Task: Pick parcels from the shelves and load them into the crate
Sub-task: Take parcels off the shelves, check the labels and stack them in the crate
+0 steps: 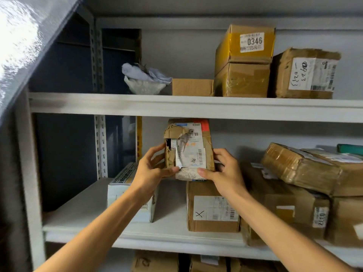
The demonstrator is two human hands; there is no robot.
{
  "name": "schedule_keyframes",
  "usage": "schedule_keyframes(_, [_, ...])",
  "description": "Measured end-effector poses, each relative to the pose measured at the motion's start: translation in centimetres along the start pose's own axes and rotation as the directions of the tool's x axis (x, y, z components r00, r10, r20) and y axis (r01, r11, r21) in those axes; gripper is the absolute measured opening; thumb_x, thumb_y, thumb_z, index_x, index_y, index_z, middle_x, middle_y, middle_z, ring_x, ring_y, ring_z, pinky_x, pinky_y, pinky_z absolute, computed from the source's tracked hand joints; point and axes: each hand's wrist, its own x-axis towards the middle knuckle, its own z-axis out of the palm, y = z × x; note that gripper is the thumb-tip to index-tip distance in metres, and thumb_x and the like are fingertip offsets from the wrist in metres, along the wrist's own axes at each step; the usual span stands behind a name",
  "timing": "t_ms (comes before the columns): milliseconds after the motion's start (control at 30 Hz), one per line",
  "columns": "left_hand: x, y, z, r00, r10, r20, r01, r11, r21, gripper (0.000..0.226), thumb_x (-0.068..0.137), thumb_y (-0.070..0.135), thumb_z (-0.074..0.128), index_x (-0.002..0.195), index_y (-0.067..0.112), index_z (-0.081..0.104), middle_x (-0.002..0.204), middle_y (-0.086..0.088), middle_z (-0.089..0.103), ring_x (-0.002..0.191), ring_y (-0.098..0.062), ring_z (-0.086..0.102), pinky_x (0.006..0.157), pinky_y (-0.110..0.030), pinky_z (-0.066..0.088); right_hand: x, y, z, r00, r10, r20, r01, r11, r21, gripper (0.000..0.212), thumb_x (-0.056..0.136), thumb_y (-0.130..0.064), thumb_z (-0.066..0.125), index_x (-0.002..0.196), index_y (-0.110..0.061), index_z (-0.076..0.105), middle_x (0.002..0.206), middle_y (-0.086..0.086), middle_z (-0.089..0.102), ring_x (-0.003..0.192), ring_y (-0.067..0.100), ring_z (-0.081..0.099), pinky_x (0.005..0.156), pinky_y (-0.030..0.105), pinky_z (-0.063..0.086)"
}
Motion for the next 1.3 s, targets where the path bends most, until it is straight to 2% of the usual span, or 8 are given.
schedule_keyframes(233, [-1.2, -0.6, -0.9, 0.999, -0.011, -0.033, 0.011, 1.0, 0.007, 0.083, 0.059, 0.006, 0.08, 0.135, 0.024, 0.052, 0.12, -0.004, 0.068, 0.107, -0.022, 0.067, 0.072, -0.029, 0.059, -1.0, 0.6, -0.1, 0.992, -0.048, 0.115, 0.047, 0.999, 0.017, 0.069, 0.059, 0.003, 0.087, 0.114, -0.024, 0.056, 0.109, -0.014, 0.065, 0.1, -0.003, 0.062, 0.074, 0.011, 0.052])
schedule_keyframes(433, [-1.2, 0.5, -1.3, 0.999, 0.046, -0.018, -0.044, 0.996, 0.082, 0.081, 0.059, 0.024, 0.083, 0.134, 0.033, 0.054, 0.114, 0.004, 0.071, 0.103, -0.013, 0.068, 0.076, -0.023, 0.056, -0.2, 0.1, 0.3, 0.996, 0.003, 0.094, -0.019, 0.986, 0.165, 0.074, 0.072, -0.017, 0.083, 0.135, -0.028, 0.046, 0.117, -0.008, 0.065, 0.103, 0.007, 0.065, 0.078, 0.021, 0.056])
schedule_keyframes(533, [-1.2, 1.2, -1.6, 0.995, 0.102, -0.021, -0.095, 0.971, 0.22, 0.073, 0.059, 0.032, 0.083, 0.128, 0.031, 0.059, 0.084, 0.014, 0.069, 0.088, -0.008, 0.067, 0.081, -0.023, 0.052, 0.7, -1.0, 0.4, 0.997, 0.08, 0.018, -0.082, 0.954, 0.287, 0.046, 0.083, -0.032, 0.072, 0.123, -0.02, 0.055, 0.105, 0.0, 0.071, 0.081, 0.002, 0.07, 0.059, 0.014, 0.053])
schedule_keyframes(600, [-1.2, 1.5, -1.8, 0.989, 0.144, -0.029, -0.131, 0.952, 0.275, 0.06, 0.061, 0.034, 0.084, 0.118, 0.028, 0.066, 0.072, 0.013, 0.062, 0.08, -0.011, 0.064, 0.078, -0.022, 0.053, 1.4, -1.5, 0.4, 0.998, 0.068, -0.005, -0.063, 0.952, 0.299, 0.031, 0.085, -0.034, 0.069, 0.111, -0.018, 0.064, 0.096, -0.003, 0.074, 0.081, 0.0, 0.069, 0.058, 0.011, 0.051])
schedule_keyframes(833, [-1.2, 2.1, -2.3, 0.983, 0.171, -0.068, -0.129, 0.902, 0.413, 0.064, 0.067, 0.056, 0.078, 0.123, 0.028, 0.062, 0.125, -0.004, 0.054, 0.113, -0.02, 0.06, 0.095, -0.04, 0.054, 1.8, -2.0, 0.5, 0.988, -0.002, 0.152, -0.041, 0.959, 0.279, 0.035, 0.076, -0.021, 0.078, 0.109, -0.022, 0.067, 0.1, -0.008, 0.075, 0.091, 0.003, 0.069, 0.07, 0.012, 0.052])
schedule_keyframes(1100, [-0.4, 3.7, -2.6, 0.965, 0.044, -0.259, 0.026, 0.965, 0.26, 0.065, 0.076, 0.07, 0.054, 0.113, 0.018, 0.064, 0.105, -0.008, 0.072, 0.098, -0.027, 0.069, 0.088, -0.044, 0.056, 2.4, -4.1, 1.5, 0.964, -0.078, 0.254, 0.012, 0.967, 0.253, 0.04, 0.084, 0.007, 0.065, 0.103, -0.028, 0.062, 0.083, -0.02, 0.074, 0.085, -0.006, 0.068, 0.064, 0.009, 0.05])
schedule_keyframes(1167, [-0.5, 4.1, -3.0, 0.974, 0.014, -0.225, 0.036, 0.976, 0.215, 0.06, 0.083, 0.064, 0.052, 0.119, 0.018, 0.064, 0.106, -0.009, 0.072, 0.099, -0.027, 0.069, 0.085, -0.04, 0.056, 2.5, -4.3, 1.6, 0.962, -0.075, 0.262, 0.004, 0.965, 0.263, 0.033, 0.087, 0.003, 0.063, 0.109, -0.022, 0.065, 0.087, -0.013, 0.075, 0.087, 0.001, 0.07, 0.064, 0.011, 0.051])
schedule_keyframes(1300, [-0.8, 4.1, -2.9, 0.982, 0.072, -0.176, -0.032, 0.975, 0.219, 0.058, 0.075, 0.059, 0.064, 0.113, 0.015, 0.066, 0.106, -0.008, 0.072, 0.101, -0.026, 0.068, 0.094, -0.043, 0.053, 2.4, -4.4, 2.2, 0.983, 0.003, 0.186, -0.054, 0.961, 0.27, 0.013, 0.089, -0.034, 0.065, 0.096, -0.024, 0.07, 0.092, -0.006, 0.076, 0.091, 0.012, 0.07, 0.075, 0.027, 0.057])
